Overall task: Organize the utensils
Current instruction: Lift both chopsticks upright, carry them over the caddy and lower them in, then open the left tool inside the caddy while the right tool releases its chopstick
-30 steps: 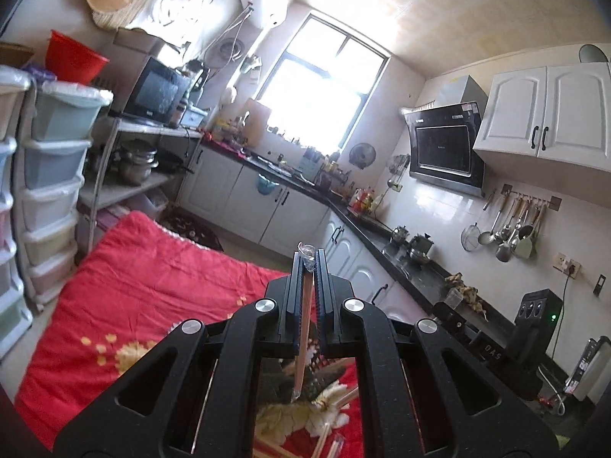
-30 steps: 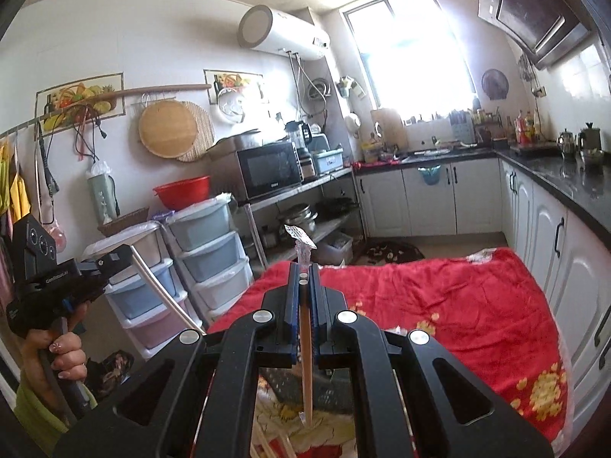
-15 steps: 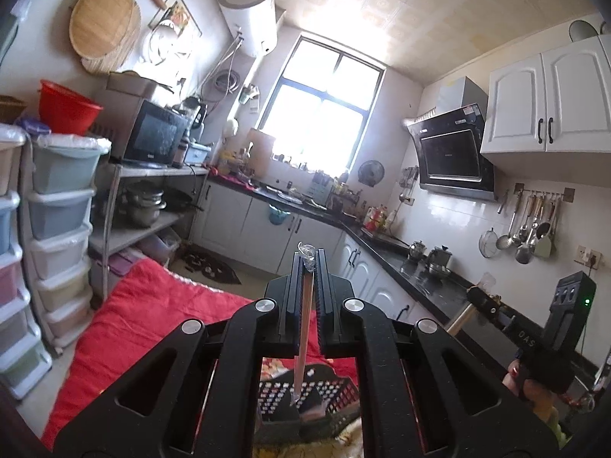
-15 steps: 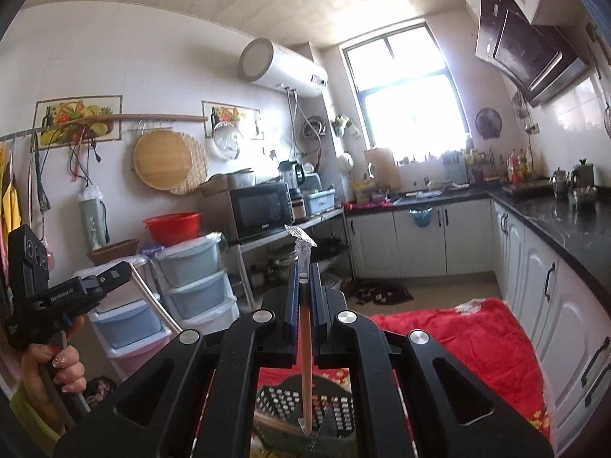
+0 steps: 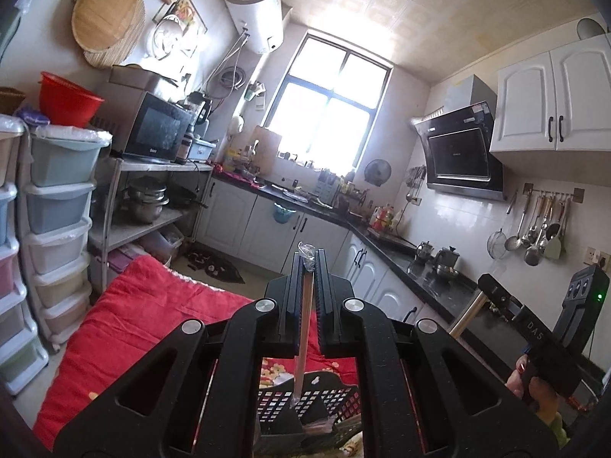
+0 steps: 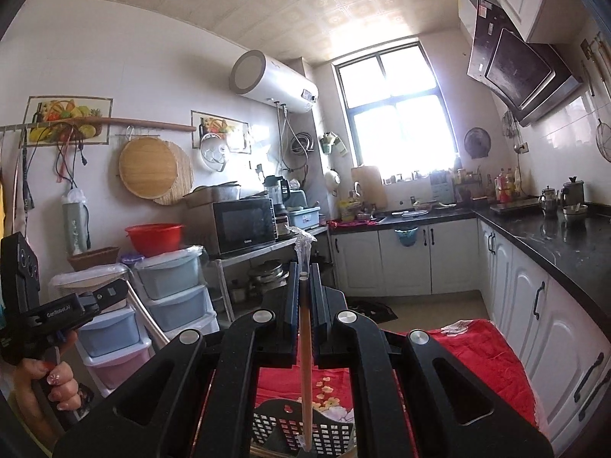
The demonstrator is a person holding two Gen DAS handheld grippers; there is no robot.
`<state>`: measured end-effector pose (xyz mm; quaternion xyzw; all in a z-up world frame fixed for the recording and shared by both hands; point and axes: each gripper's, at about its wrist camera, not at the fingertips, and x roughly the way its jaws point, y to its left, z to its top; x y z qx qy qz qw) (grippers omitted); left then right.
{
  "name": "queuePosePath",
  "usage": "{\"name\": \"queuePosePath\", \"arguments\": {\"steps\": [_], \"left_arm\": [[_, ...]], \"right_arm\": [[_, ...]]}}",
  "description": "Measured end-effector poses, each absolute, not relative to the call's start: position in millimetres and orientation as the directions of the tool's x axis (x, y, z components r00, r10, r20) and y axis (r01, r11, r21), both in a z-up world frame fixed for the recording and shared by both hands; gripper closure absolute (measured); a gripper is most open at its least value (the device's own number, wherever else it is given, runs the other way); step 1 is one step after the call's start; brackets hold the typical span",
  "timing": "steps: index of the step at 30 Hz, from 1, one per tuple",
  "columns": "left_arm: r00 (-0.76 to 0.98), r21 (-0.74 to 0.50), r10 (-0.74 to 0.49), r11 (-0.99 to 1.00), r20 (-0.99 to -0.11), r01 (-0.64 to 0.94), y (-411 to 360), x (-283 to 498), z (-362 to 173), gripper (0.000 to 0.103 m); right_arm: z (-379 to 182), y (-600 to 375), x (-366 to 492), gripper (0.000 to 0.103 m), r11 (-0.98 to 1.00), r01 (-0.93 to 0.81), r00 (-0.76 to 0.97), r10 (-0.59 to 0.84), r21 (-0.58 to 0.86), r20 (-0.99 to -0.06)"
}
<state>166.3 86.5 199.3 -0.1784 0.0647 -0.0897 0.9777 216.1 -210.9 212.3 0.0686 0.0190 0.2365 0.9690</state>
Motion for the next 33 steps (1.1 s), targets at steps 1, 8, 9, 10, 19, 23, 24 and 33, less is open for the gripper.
{"name": "queuePosePath", "arguments": {"steps": [1, 8, 9, 10, 19, 23, 24, 33], "left_arm": [[0.975, -0.362, -0.198, 0.920, -0.099, 0.150, 86.6, 168.1, 196.2, 0.100], [0.972, -0.364, -0.198, 0.921, -0.125, 0.140, 83.3, 175.6, 175.9, 0.100], [0.971, -0.366, -0.200, 0.920, -0.133, 0.139, 82.2, 177.6, 171.7, 0.100], [0.969, -0.366, -0.202, 0.920, -0.139, 0.139, 81.4, 179.0, 169.2, 0.100], [0.954, -0.352, -0.210, 0.927, -0.212, 0.126, 70.5, 193.7, 136.6, 0.100], [0.947, -0.349, -0.212, 0.929, -0.242, 0.118, 68.0, 198.8, 123.1, 0.100], [0.945, -0.349, -0.212, 0.930, -0.248, 0.117, 68.0, 200.0, 120.1, 0.100], [0.925, -0.360, -0.223, 0.927, -0.308, 0.104, 64.2, 205.7, 99.5, 0.100]], "right_arm": [[210.0, -209.2, 218.6, 0.098, 0.880, -0.453, 0.889, 0.459, 0.142, -0.006], [187.5, -203.7, 234.6, 0.098, 0.886, -0.441, 0.893, 0.449, 0.144, -0.027], [184.2, -202.3, 237.1, 0.098, 0.887, -0.439, 0.893, 0.448, 0.144, -0.032], [178.7, -200.5, 240.3, 0.098, 0.887, -0.439, 0.893, 0.449, 0.144, -0.039], [142.8, -187.9, 258.0, 0.098, 0.886, -0.435, 0.886, 0.453, 0.159, -0.103], [131.9, -182.3, 261.7, 0.098, 0.885, -0.436, 0.880, 0.458, 0.167, -0.129], [129.4, -181.0, 261.8, 0.098, 0.885, -0.435, 0.878, 0.458, 0.168, -0.136], [117.3, -174.8, 263.0, 0.069, 0.891, -0.416, 0.875, 0.447, 0.184, -0.186]]}}
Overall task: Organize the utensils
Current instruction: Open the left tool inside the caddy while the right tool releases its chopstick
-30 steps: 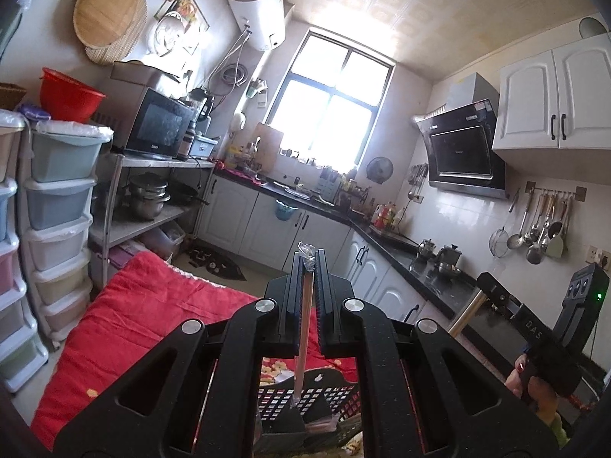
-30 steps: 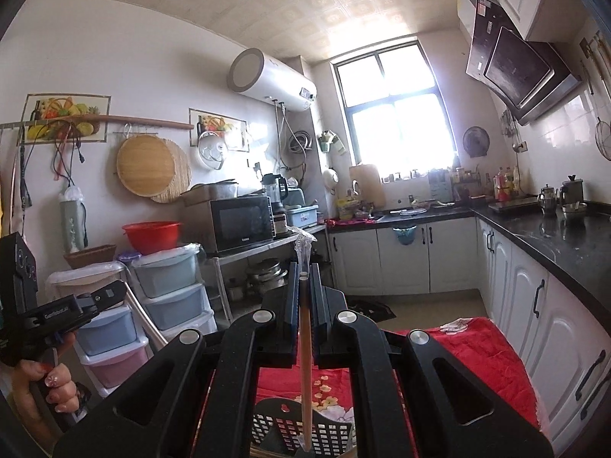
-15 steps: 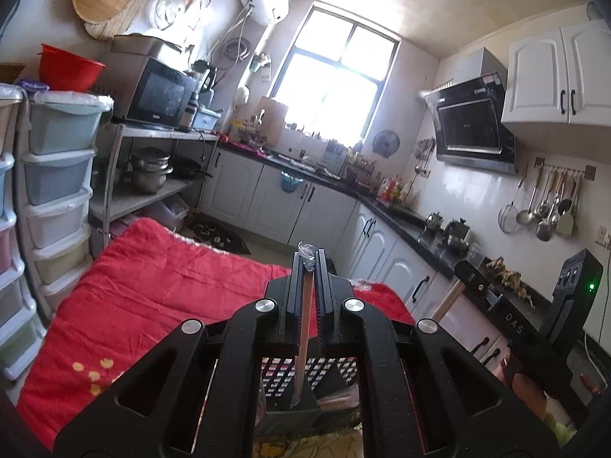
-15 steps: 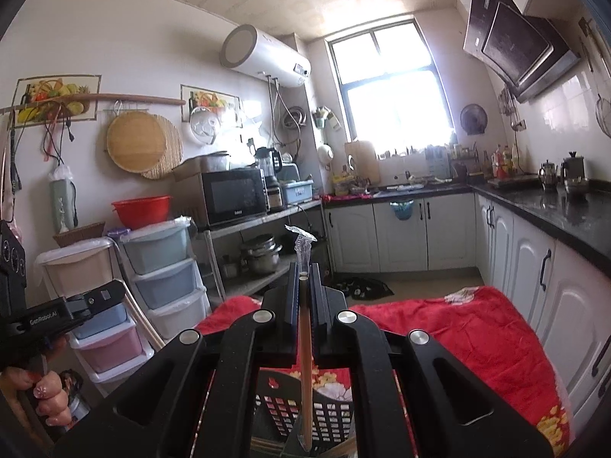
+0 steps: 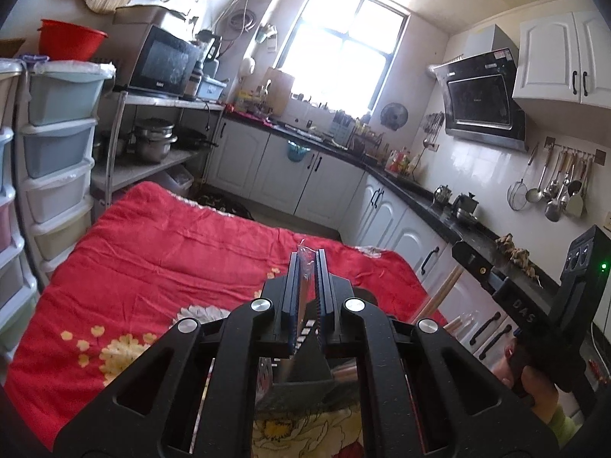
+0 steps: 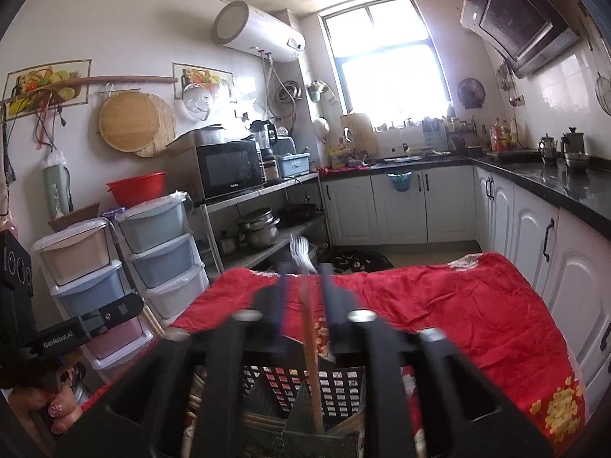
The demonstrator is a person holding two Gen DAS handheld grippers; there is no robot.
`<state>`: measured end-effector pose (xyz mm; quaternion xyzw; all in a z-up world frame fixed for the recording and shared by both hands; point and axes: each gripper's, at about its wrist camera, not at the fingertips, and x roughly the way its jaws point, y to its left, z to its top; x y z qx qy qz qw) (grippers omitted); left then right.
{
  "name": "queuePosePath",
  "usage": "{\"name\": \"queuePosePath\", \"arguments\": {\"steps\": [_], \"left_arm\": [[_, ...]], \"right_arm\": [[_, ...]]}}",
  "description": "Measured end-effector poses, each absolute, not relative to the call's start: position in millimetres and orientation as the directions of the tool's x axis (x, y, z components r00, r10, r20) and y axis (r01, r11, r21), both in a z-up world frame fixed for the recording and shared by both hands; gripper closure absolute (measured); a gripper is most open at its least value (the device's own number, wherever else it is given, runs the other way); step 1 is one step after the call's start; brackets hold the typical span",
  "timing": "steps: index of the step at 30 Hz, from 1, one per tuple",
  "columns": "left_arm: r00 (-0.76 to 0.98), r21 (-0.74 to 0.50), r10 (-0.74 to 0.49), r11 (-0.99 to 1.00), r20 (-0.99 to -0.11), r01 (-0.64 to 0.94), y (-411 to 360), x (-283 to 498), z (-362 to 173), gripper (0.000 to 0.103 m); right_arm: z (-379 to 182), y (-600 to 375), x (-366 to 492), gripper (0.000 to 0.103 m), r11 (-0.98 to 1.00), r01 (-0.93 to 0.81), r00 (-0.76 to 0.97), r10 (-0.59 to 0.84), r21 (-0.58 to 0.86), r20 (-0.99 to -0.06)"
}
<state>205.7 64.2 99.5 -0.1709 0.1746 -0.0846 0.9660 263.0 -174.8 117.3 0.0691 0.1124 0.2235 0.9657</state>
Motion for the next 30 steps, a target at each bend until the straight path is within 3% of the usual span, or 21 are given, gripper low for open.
{"name": "queuePosePath", "arguments": {"steps": [3, 5, 9, 19, 30], "left_arm": [[0.922, -0.349, -0.215, 0.932, -0.323, 0.095, 64.4, 204.3, 96.8, 0.088], [0.922, -0.346, -0.208, 0.934, -0.325, 0.089, 66.1, 202.7, 96.3, 0.072], [0.926, -0.345, -0.199, 0.935, -0.321, 0.081, 68.6, 196.5, 97.6, 0.057], [0.936, -0.342, -0.186, 0.937, -0.300, 0.076, 72.5, 173.8, 105.4, 0.011], [0.945, -0.327, -0.155, 0.943, -0.288, 0.055, 70.6, 144.0, 106.3, 0.011]], "right_arm": [[116.1, -178.5, 259.3, 0.066, 0.893, -0.407, 0.877, 0.441, 0.194, -0.190], [115.8, -181.5, 255.0, 0.061, 0.898, -0.396, 0.882, 0.430, 0.194, -0.191], [115.8, -186.7, 245.4, 0.049, 0.906, -0.381, 0.890, 0.414, 0.184, -0.192], [117.1, -196.0, 216.1, 0.034, 0.914, -0.378, 0.894, 0.402, 0.145, -0.197], [114.4, -205.3, 188.1, 0.024, 0.913, -0.382, 0.892, 0.405, 0.147, -0.199]]}}
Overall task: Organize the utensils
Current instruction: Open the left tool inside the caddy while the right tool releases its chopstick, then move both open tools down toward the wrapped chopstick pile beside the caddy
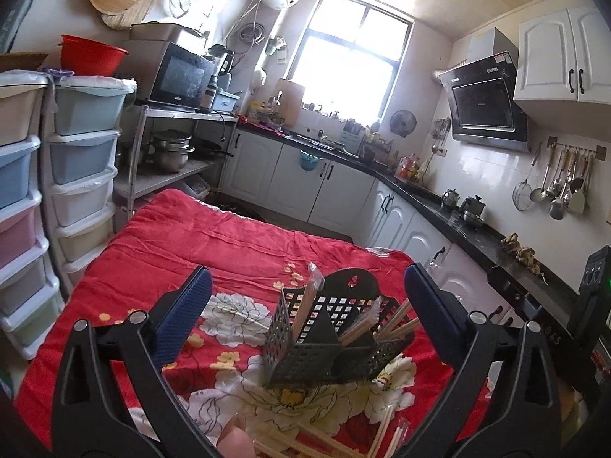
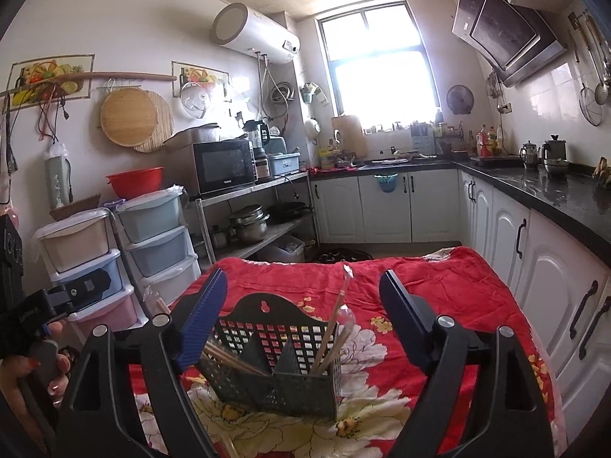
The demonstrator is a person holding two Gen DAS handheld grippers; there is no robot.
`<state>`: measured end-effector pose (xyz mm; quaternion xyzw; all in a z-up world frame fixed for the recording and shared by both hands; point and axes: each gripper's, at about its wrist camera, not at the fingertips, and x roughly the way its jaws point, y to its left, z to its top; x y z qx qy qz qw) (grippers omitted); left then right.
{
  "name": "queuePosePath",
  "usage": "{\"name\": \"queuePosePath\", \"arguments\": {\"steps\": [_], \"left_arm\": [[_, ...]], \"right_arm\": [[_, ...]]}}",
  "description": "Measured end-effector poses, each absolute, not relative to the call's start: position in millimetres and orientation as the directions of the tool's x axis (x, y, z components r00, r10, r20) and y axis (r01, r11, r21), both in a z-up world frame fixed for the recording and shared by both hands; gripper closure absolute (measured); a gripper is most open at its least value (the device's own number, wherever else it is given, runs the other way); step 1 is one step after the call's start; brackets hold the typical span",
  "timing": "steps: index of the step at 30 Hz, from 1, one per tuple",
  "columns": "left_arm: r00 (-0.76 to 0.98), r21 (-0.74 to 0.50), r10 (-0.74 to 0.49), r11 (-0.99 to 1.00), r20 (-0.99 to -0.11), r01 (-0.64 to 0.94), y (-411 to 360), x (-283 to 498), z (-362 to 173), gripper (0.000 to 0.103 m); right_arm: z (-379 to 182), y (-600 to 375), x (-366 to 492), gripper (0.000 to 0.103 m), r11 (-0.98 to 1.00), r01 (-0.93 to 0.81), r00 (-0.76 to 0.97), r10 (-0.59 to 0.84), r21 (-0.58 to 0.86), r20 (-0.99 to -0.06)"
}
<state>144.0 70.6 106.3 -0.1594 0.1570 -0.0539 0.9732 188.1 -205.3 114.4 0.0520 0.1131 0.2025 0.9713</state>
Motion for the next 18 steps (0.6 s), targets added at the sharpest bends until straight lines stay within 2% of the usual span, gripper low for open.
{"name": "queuePosePath", "arguments": {"steps": [18], "left_arm": [[0.939, -0.317, -0.118, 0.948, -0.323, 0.010, 72.0, 117.5, 84.5, 0.011]], "right_arm": [[98.3, -209.0, 163.5, 0.020, 0.913, -0.384, 0.879, 0.407, 0.137, -0.248]]}}
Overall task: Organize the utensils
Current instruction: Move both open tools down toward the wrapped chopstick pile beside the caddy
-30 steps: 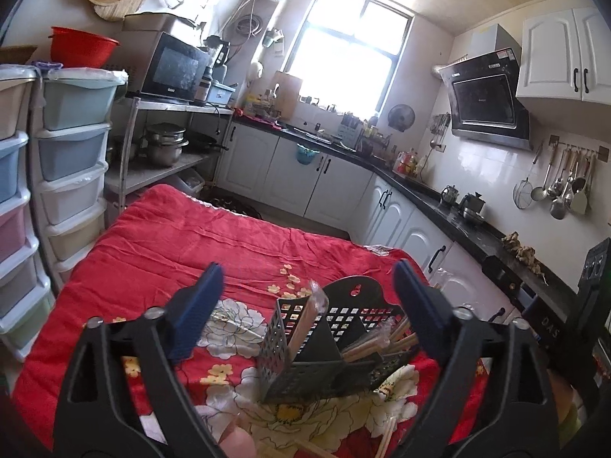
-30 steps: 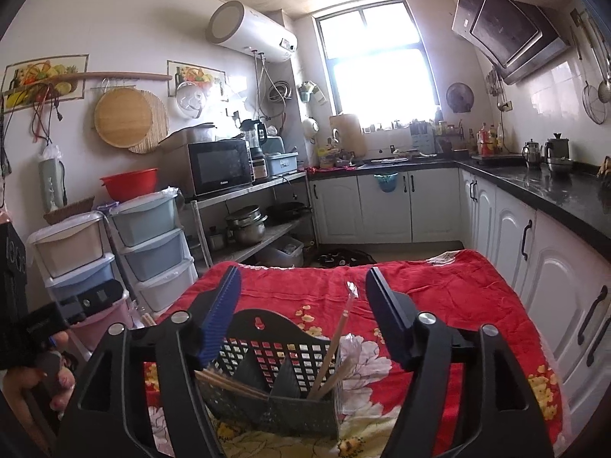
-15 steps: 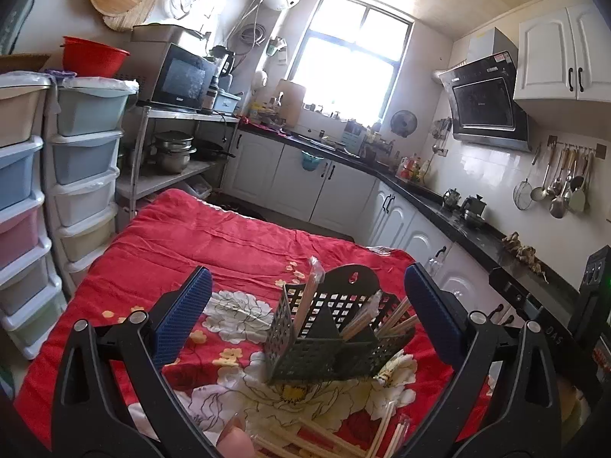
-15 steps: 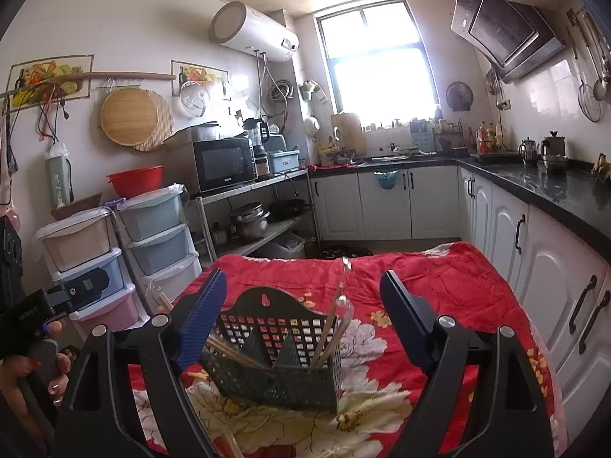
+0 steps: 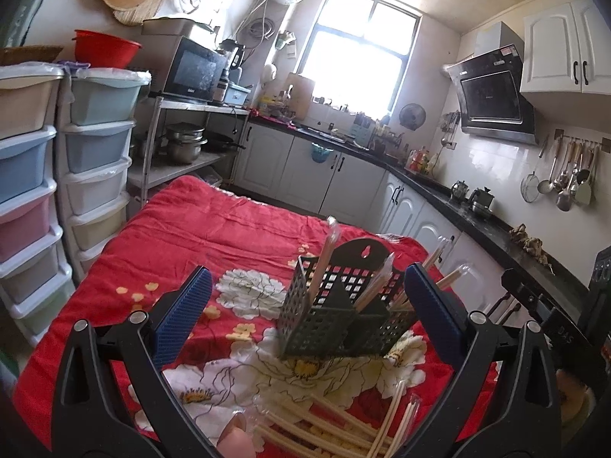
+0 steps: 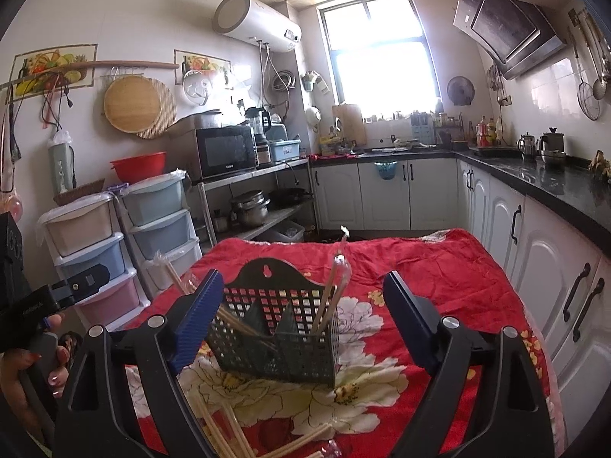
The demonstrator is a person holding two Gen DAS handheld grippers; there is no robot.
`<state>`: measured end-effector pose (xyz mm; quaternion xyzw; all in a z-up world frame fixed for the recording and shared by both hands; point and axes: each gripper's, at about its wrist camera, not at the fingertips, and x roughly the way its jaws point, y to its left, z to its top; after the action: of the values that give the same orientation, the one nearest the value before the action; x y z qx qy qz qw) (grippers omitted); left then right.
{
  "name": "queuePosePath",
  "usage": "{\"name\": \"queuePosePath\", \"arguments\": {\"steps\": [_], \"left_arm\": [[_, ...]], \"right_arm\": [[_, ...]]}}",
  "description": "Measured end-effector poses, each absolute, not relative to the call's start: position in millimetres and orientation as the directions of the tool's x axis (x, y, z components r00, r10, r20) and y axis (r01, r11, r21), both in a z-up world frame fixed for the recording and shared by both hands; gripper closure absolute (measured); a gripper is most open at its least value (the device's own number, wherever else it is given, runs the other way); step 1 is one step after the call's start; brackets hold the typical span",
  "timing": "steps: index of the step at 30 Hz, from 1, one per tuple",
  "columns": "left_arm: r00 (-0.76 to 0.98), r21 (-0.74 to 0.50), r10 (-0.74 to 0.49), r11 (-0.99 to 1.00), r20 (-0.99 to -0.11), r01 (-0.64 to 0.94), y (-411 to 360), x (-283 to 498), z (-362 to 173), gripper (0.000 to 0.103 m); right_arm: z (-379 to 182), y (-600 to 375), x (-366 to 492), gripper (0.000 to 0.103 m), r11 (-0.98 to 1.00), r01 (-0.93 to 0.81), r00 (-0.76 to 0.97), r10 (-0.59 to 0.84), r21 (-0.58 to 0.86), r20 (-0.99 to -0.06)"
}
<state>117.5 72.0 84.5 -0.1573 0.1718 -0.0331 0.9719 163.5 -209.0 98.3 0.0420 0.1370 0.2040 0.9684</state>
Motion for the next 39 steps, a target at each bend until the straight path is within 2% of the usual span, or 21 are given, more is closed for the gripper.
{"name": "queuePosePath", "arguments": {"steps": [15, 39], "left_arm": [[0.911, -0.328, -0.111, 0.944, -0.397, -0.027, 75.5, 109.1, 54.9, 0.011], [0.801, -0.362, -0.166, 0.930, -0.575, -0.067, 67.5, 108.3, -12.7, 0.011]], "right_arm": [[74.1, -212.2, 152.1, 0.020, 0.918, -0.373, 0.856, 0.397, 0.137, -0.332], [15.7, -212.6, 147.6, 0.020, 0.920, -0.358, 0.764, 0.386, 0.159, -0.517]]}}
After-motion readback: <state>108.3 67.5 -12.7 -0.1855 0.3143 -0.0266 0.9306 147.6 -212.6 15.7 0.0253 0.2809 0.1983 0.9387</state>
